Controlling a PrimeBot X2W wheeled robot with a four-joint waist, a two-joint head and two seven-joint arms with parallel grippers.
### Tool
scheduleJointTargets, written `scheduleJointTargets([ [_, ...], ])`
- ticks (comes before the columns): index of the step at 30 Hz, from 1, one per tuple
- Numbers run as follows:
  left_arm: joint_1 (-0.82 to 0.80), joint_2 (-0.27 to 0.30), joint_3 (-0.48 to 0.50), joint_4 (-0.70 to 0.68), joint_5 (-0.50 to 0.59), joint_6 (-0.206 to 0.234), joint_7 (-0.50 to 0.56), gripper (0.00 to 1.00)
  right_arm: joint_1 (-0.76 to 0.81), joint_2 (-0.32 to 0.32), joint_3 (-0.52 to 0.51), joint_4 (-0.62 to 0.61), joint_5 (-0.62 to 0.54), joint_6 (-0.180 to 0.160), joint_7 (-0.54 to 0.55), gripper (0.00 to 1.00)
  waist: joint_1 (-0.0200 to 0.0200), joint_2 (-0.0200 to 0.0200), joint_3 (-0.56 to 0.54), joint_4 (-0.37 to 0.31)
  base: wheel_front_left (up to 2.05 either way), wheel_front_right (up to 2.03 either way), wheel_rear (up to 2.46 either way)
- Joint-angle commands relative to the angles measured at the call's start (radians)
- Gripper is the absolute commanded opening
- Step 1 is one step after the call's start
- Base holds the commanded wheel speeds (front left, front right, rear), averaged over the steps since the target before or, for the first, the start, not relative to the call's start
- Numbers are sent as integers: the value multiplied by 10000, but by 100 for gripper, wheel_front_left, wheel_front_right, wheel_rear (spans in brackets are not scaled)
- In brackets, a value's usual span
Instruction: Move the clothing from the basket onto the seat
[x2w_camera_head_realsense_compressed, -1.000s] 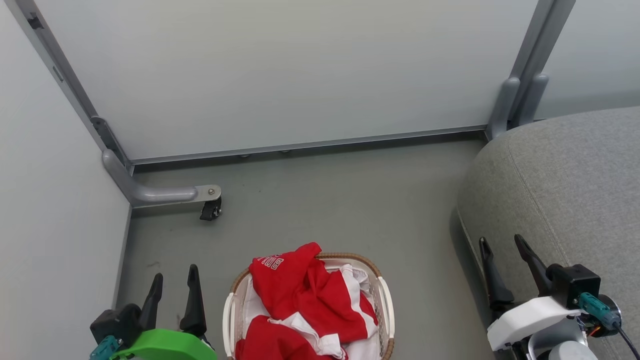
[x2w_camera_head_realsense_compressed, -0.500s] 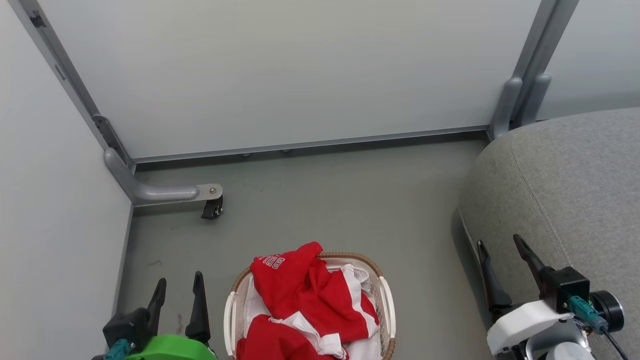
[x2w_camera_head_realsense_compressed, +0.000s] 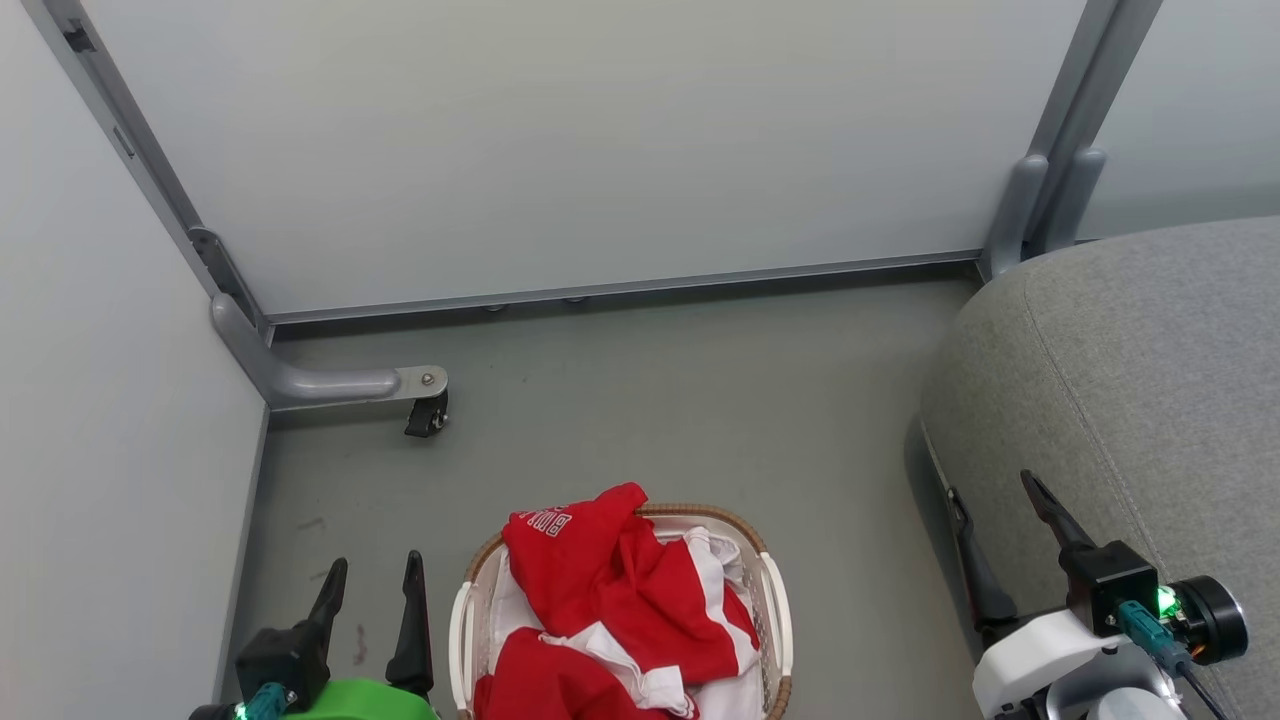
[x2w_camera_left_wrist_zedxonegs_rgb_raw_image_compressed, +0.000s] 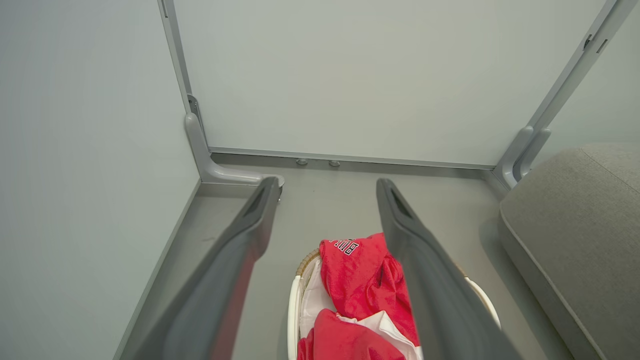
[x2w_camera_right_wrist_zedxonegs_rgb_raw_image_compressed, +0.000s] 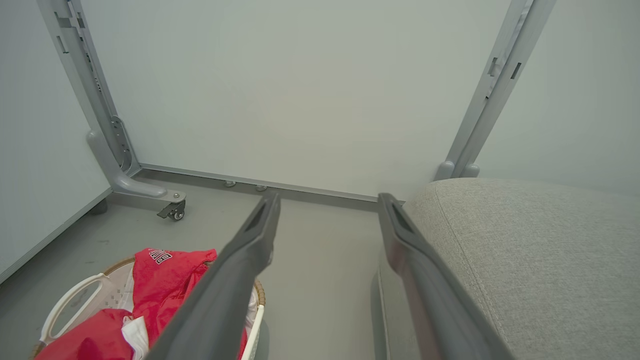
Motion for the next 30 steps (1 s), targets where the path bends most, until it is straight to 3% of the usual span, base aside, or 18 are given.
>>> scheduleJointTargets([
  [1, 107, 71, 0, 24, 184, -24, -94, 100, -2, -63, -23, 37, -179, 0, -91, 100, -1, -1, 0, 5, 0, 0, 0],
  [21, 119, 70, -63, 75, 101, -70, -72, 100, -3, -61, -108, -82, -57, -3, -88, 100, -1, -1, 129, -37, 0, 0, 0],
  [30, -411, 68, -458, 316, -23, -110, -70, 100, -259, -61, -99, -215, -32, -3, -88, 100, -1, -1, 721, -143, 0, 0, 0],
])
